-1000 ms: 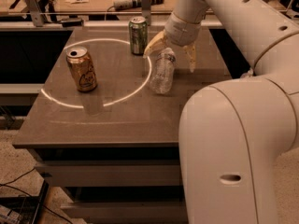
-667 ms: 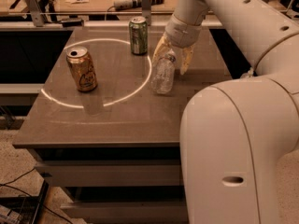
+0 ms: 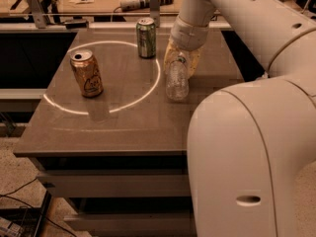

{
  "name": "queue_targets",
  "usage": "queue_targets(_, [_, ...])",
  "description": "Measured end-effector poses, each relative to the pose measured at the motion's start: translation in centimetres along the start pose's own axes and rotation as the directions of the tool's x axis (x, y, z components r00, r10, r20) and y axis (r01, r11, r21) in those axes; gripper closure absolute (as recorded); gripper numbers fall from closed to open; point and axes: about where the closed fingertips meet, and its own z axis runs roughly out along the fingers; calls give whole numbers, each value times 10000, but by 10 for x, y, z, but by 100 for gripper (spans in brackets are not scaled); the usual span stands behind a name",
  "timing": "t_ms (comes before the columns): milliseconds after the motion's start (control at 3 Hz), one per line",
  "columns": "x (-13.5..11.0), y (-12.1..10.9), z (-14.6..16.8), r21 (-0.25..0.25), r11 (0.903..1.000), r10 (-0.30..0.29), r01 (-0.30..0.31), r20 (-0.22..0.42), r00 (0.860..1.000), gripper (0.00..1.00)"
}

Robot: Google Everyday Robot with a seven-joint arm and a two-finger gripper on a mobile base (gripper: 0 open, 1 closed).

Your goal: Place water bottle upright

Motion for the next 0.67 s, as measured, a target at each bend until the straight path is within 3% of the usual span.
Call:
queue_targets(333, [12,8,-30,-1069,9884,-964,1074,1039,9899,100])
queue_targets(667, [23,24,-73,-2307,9215,-2460,3123,2755,9293,100])
